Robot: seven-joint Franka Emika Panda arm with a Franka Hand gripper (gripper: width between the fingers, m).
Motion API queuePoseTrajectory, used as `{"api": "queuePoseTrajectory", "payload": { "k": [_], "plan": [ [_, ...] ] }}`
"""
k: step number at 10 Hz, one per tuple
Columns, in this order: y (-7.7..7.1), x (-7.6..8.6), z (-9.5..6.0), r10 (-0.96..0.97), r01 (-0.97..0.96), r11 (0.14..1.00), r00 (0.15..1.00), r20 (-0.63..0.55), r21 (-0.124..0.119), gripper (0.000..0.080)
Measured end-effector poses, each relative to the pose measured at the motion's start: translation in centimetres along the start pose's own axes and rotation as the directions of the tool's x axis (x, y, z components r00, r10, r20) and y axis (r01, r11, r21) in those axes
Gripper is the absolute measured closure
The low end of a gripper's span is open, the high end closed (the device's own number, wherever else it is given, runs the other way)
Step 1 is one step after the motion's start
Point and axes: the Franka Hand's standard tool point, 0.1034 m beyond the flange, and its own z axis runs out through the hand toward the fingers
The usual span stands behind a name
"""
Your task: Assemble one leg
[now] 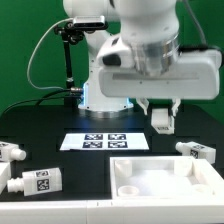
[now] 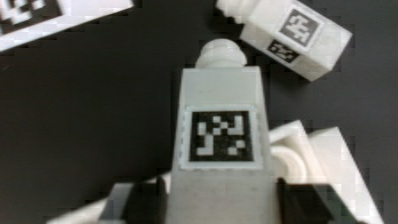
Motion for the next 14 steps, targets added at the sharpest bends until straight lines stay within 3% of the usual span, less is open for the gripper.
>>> {"api": "queuePoseTrajectory", "payload": {
  "k": [1, 2, 3, 4, 7, 8, 11, 12, 14],
  "plan": [
    [-0.1, 1.2, -2.3, -0.051, 0.051, 0.999, 0.997, -0.058, -0.002, 0.0511],
    [-0.3, 2.9, -4.4, -0.124, 0.118, 0.991, 0.984, -0.127, -0.057, 0.0511],
    [-2.2, 3.7, -5.7, -0.197, 0.17, 0.977, 0.954, -0.228, -0.131, 0.0511],
    [-3.6, 3.0, -4.9, -0.156, 0.131, 0.985, 0.95, -0.271, -0.107, 0.0511],
    [-4.3, 3.6, -5.0, -0.178, 0.165, 0.984, 0.87, -0.46, -0.068, 0.0511],
    [-4.7, 4.0, -5.1, -0.199, 0.189, 0.979, 0.834, -0.515, -0.072, 0.0511],
    [-6.5, 7.4, -7.1, -0.289, 0.279, 0.952, 0.682, -0.672, -0.127, 0.0511],
    [-7.1, 8.1, -7.9, -0.284, 0.292, 0.949, 0.63, -0.723, -0.118, 0.0511],
    [-7.2, 7.8, -7.1, -0.285, 0.305, 0.945, 0.602, -0.746, -0.115, 0.0511]
  ]
}}
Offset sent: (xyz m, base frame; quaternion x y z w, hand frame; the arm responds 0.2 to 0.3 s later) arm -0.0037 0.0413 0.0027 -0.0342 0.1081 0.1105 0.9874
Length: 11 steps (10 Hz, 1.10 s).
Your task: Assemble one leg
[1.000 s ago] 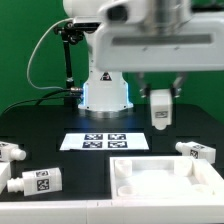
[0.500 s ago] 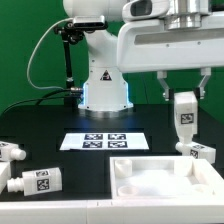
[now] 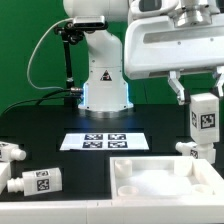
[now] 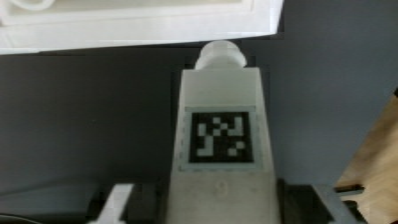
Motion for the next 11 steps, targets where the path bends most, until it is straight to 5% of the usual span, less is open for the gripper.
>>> {"api": "queuePoseTrajectory", "payload": {
  "k": [4, 8, 11],
  "plan": [
    [-0.4, -2.6, 2.5, -0.186, 0.187, 0.982, 0.982, 0.042, -0.017, 0.0511],
    [-0.4, -2.8, 3.0, -0.199, 0.2, 0.98, 0.98, 0.026, -0.015, 0.0511],
    [-1.3, -3.9, 4.9, -0.243, 0.243, 0.97, 0.97, -0.007, -0.012, 0.0511]
  ]
}}
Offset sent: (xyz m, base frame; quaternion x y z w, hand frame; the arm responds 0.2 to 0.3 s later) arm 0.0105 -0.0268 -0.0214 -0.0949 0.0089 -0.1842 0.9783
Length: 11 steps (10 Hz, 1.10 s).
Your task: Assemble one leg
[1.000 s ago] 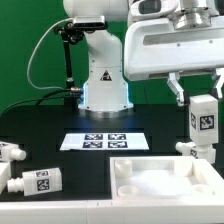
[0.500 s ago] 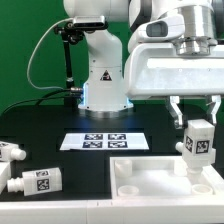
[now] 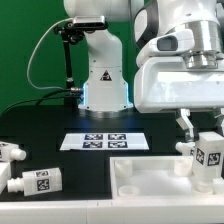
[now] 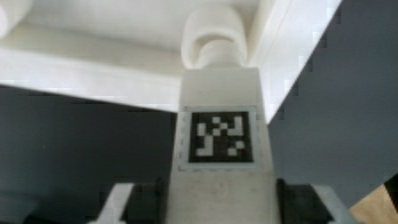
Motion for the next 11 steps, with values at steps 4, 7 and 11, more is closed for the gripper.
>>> {"api": "queuePoseTrajectory", "payload": {
  "k": [4, 7, 11],
  "plan": [
    [-0.09, 0.13, 0.18, -0.002, 0.002, 1.0, 1.0, -0.029, 0.001, 0.0511],
    [-0.13, 0.33, 0.31, 0.012, -0.012, 1.0, 0.995, -0.099, 0.002, 0.0511],
    [0.39, -0.43, 0.77, -0.004, 0.003, 1.0, 0.995, -0.099, -0.007, 0.0511]
  ]
}}
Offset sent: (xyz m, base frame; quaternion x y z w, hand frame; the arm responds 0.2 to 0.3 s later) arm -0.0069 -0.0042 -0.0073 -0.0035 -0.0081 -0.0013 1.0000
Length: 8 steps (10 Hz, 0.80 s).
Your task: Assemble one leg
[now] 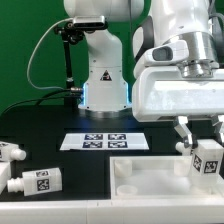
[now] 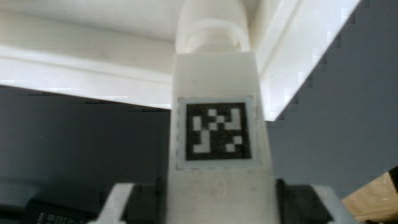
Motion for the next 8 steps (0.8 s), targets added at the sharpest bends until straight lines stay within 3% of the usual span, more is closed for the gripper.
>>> {"api": "queuePoseTrajectory", "payload": {
  "k": [3, 8],
  "plan": [
    [0.0, -0.05, 0.14, 0.015, -0.016, 1.0, 0.998, -0.06, -0.005, 0.0511],
    [0.48, -0.1, 0.13, 0.02, -0.021, 1.0, 0.999, -0.048, -0.008, 0.0511]
  ]
}}
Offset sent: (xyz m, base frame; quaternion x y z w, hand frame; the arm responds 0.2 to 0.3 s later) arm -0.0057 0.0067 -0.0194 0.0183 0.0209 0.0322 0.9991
